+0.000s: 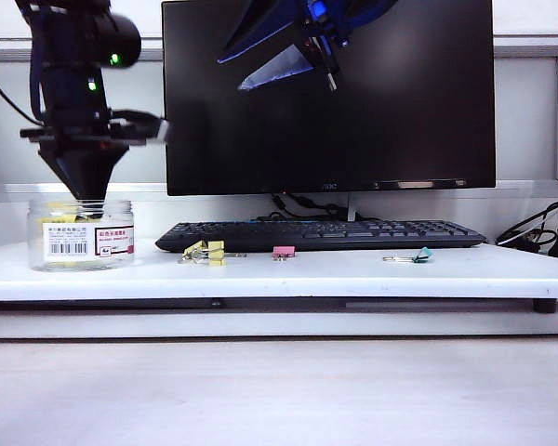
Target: Take the clips out of the round transparent plastic box and place them on the table.
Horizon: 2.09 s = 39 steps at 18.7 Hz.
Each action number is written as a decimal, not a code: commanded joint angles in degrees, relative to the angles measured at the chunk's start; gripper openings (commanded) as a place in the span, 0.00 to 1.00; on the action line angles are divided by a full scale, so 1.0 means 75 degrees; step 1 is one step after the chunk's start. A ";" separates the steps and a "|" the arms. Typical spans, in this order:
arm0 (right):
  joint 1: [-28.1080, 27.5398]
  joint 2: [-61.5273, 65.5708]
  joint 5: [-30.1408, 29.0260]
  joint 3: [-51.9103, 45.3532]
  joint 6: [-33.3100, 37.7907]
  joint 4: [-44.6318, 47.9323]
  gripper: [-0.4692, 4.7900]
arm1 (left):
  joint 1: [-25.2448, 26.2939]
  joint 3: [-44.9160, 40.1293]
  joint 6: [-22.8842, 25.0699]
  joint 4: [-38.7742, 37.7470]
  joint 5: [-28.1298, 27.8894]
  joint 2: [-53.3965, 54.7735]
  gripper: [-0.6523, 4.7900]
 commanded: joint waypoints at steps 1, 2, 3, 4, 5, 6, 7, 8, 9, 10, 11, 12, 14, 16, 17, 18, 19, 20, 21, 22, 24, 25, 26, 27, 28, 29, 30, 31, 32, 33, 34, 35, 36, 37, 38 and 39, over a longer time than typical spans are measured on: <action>-0.0009 -0.0032 -0.0029 0.0047 -0.0052 0.0038 0.49 | -0.0090 0.0000 -0.0038 0.0017 0.0032 -0.0463 0.11; -0.0076 -0.0032 -0.0029 0.0050 -0.0052 0.0041 0.49 | -0.0160 0.0000 -0.0041 0.0047 0.0082 -0.0659 0.11; -0.0119 -0.0032 0.0006 0.0050 -0.0055 0.0041 0.49 | -0.0248 0.0000 -0.0050 0.0076 0.0338 -0.0807 0.11; -0.0216 -0.0035 -0.0009 0.0050 -0.0055 0.0044 0.49 | -0.0335 0.0000 -0.0052 0.0093 0.0562 -0.0909 0.11; -0.0329 -0.0050 -0.0006 0.0050 -0.0055 0.0032 0.49 | -0.0475 0.0003 -0.0050 0.0102 0.0609 -0.0941 0.11; -0.0498 -0.0076 -0.0006 0.0050 -0.0055 0.0000 0.49 | -0.0650 -0.0003 -0.0044 0.0067 0.0682 -0.0933 0.11; -0.0635 -0.0093 -0.0012 0.0050 -0.0055 -0.0041 0.49 | -0.0775 -0.0006 -0.0029 0.0076 0.0784 -0.0927 0.11; -0.0845 -0.0117 -0.0017 0.0050 -0.0055 -0.0152 0.49 | -0.1008 -0.0006 -0.0023 0.0175 0.0842 -0.0927 0.11; -0.1070 -0.0128 -0.0032 0.0047 -0.0061 -0.0300 0.49 | -0.1172 -0.0006 -0.0023 0.0309 0.0880 -0.0927 0.11; -0.1236 -0.0131 -0.0038 0.0047 -0.0085 -0.0443 0.49 | -0.1291 -0.0006 -0.0035 0.0437 0.0979 -0.0898 0.11; -0.1443 -0.0131 -0.0038 0.0047 -0.0166 -0.0600 0.49 | -0.1378 -0.0015 -0.0038 0.0513 0.1163 -0.0851 0.11; -0.1588 -0.0131 -0.0038 0.0047 -0.0251 -0.0717 0.49 | -0.1440 -0.0029 -0.0055 0.0586 0.1247 -0.0764 0.11; -0.1824 -0.0131 -0.0041 0.0047 -0.0271 -0.0807 0.49 | -0.1466 -0.0041 -0.0093 0.0784 0.1329 -0.0472 0.11; -0.1877 -0.0131 -0.0052 0.0044 -0.0277 -0.0839 0.49 | -0.1466 -0.0041 -0.0224 0.1096 0.1588 -0.0087 0.11; -0.1871 -0.0131 -0.0064 0.0044 -0.0277 -0.0839 0.49 | -0.1489 -0.0041 -0.0224 0.1291 0.1585 0.0090 0.11; -0.1868 -0.0131 -0.0064 0.0044 -0.0277 -0.0857 0.49 | -0.1513 -0.0041 -0.0221 0.1451 0.1615 0.0245 0.11; -0.1868 -0.0131 -0.0064 0.0044 -0.0280 -0.0868 0.49 | -0.1513 -0.0041 -0.0219 0.1623 0.1737 0.0370 0.11; -0.1868 -0.0131 -0.0061 0.0041 -0.0280 -0.0874 0.49 | -0.1513 -0.0041 -0.0221 0.1871 0.1775 0.0498 0.11; -0.1868 -0.0131 -0.0064 0.0041 -0.0280 -0.0877 0.49 | -0.1510 -0.0041 -0.0221 0.2092 0.1786 0.0589 0.11; -0.1868 -0.0131 -0.0064 0.0041 -0.0280 -0.0880 0.49 | -0.1510 -0.0038 -0.0221 0.2229 0.1786 0.0653 0.11; -0.1865 -0.0131 -0.0064 0.0041 -0.0280 -0.0877 0.49 | -0.1510 -0.0038 -0.0233 0.2436 0.1967 0.0816 0.11; -0.1868 -0.0131 -0.0064 0.0038 -0.0280 -0.0877 0.49 | -0.1510 -0.0038 -0.0256 0.2498 0.2052 0.0895 0.11; -0.1868 -0.0131 -0.0061 0.0038 -0.0283 -0.0880 0.49 | -0.1510 -0.0041 -0.0262 0.2530 0.2075 0.0953 0.11; -0.1868 -0.0131 -0.0064 0.0038 -0.0280 -0.0880 0.49 | -0.1510 -0.0038 -0.0277 0.2541 0.2122 0.0985 0.11; -0.1868 -0.0131 -0.0061 0.0038 -0.0283 -0.0877 0.49 | -0.1510 -0.0041 -0.0280 0.2556 0.2279 0.1040 0.11; -0.1865 -0.0131 -0.0064 0.0038 -0.0280 -0.0877 0.49 | -0.1510 -0.0041 -0.0312 0.2550 0.2486 0.1081 0.11; -0.1865 -0.0131 -0.0064 0.0038 -0.0283 -0.0880 0.49 | -0.1510 -0.0038 -0.0326 0.2553 0.2509 0.1122 0.12; -0.1865 -0.0131 -0.0064 0.0035 -0.0280 -0.0880 0.49 | -0.1510 -0.0038 -0.0367 0.2562 0.2500 0.1125 0.19; -0.1865 -0.0128 -0.0064 0.0035 -0.0280 -0.0889 0.49 | -0.1510 -0.0038 -0.0373 0.2585 0.2506 0.1125 0.31; -0.1865 -0.0128 -0.0067 0.0035 -0.0280 -0.0909 0.49 | -0.1510 -0.0035 -0.0379 0.2582 0.2535 0.1122 0.34; -0.1865 -0.0128 -0.0067 0.0035 -0.0283 -0.0927 0.49 | -0.1510 -0.0035 -0.0382 0.2570 0.2611 0.1122 0.34; -0.1865 -0.0131 -0.0067 0.0035 -0.0283 -0.0935 0.49 | -0.1510 -0.0035 -0.0399 0.2567 0.2611 0.1122 0.35; -0.1865 -0.0128 -0.0064 0.0035 -0.0297 -0.0933 0.49 | -0.1513 -0.0029 -0.0402 0.2550 0.2614 0.1116 0.35; -0.1865 -0.0131 -0.0064 0.0035 -0.0306 -0.0933 0.49 | -0.1513 -0.0023 -0.0428 0.2538 0.2611 0.1105 0.35; -0.1865 -0.0131 -0.0064 0.0035 -0.0312 -0.0933 0.49 | -0.1513 -0.0015 -0.0452 0.2489 0.2617 0.1026 0.35; -0.1865 -0.0131 -0.0064 0.0035 -0.0344 -0.0927 0.49 | -0.1513 -0.0015 -0.0446 0.2506 0.2611 0.0889 0.35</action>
